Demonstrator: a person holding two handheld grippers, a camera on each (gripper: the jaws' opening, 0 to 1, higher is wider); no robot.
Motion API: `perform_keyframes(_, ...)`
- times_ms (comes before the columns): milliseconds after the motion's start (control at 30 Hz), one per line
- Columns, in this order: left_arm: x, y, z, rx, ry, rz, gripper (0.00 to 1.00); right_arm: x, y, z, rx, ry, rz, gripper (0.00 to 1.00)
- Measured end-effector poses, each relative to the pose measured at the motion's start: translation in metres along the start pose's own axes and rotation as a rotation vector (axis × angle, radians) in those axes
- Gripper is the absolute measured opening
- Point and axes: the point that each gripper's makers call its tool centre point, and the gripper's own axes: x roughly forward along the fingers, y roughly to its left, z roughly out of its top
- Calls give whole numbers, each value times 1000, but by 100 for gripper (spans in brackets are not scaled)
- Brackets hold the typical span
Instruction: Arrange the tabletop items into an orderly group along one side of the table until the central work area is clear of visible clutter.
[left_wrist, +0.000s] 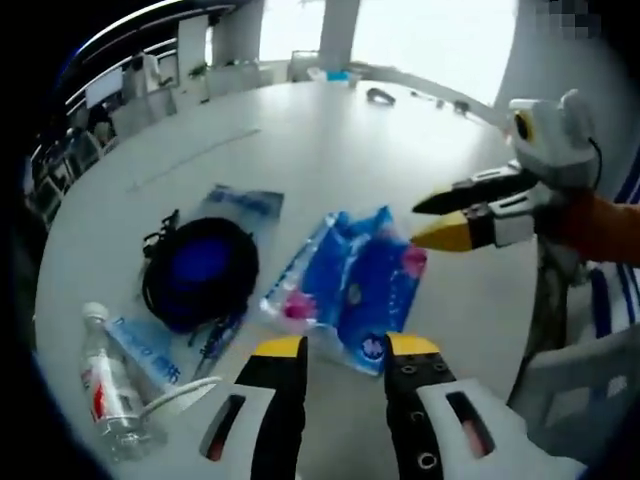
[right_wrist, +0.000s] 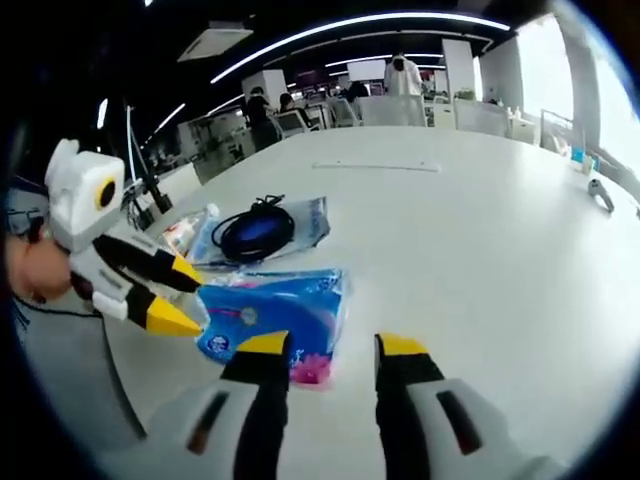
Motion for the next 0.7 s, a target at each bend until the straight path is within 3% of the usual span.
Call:
perform_keyframes(400, 6, 4, -8, -26, 39, 18, 18, 7, -2, -7, 9, 26, -4, 26)
perform_keyframes(700, 9, 4, -10, -39, 48, 15, 11, 8, -5, -8, 3, 23, -13, 13)
